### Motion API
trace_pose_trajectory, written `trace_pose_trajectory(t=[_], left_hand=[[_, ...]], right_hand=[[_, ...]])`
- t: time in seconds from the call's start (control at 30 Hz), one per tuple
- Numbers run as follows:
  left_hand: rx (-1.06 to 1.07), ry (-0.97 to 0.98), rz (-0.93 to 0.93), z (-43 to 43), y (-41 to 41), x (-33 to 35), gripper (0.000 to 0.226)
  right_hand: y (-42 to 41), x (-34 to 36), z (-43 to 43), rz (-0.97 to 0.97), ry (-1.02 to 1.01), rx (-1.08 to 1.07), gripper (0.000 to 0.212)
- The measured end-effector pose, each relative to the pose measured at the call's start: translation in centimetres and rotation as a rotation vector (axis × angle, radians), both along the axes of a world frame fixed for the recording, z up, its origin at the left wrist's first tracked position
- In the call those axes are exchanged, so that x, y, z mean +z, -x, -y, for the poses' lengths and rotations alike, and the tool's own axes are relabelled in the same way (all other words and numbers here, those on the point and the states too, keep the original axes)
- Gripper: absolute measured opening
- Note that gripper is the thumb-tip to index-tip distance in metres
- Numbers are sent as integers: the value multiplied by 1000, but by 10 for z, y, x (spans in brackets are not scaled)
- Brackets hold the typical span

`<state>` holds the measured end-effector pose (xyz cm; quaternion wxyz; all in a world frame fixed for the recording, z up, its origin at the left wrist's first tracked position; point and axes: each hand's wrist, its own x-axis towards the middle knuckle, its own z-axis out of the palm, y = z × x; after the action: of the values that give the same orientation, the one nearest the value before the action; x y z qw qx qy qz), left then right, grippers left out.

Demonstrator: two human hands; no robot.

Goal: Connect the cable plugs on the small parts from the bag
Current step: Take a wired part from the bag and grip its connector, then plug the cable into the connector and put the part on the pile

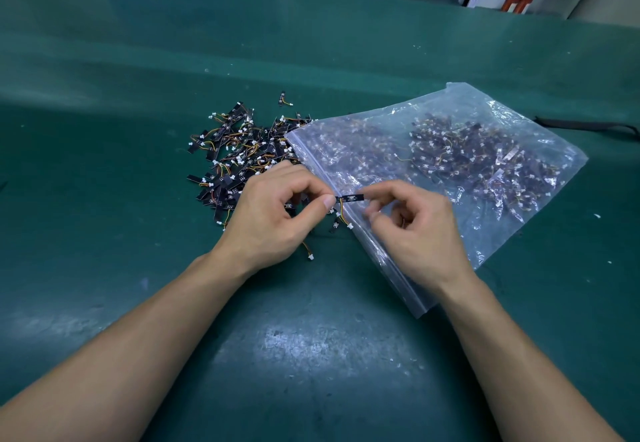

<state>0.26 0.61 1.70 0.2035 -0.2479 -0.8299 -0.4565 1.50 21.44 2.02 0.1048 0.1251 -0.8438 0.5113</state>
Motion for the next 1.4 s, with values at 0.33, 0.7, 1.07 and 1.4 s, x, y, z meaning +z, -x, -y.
trace_pose_trajectory(t=[0.33, 0.7, 1.07, 1.4], left_hand=[[-25, 19, 3, -1, -1, -4, 11], [78, 231, -15, -7, 7, 3, 11], [219, 675, 131, -88, 39, 38, 25], [158, 538, 216, -118, 50, 28, 29]], right_hand=[[5, -3, -7, -22, -314, -152, 17], [5, 7, -12, -106, -119, -236, 11], [1, 17, -12, -317, -116, -314, 14], [2, 16, -12, -368, -28, -312, 15]])
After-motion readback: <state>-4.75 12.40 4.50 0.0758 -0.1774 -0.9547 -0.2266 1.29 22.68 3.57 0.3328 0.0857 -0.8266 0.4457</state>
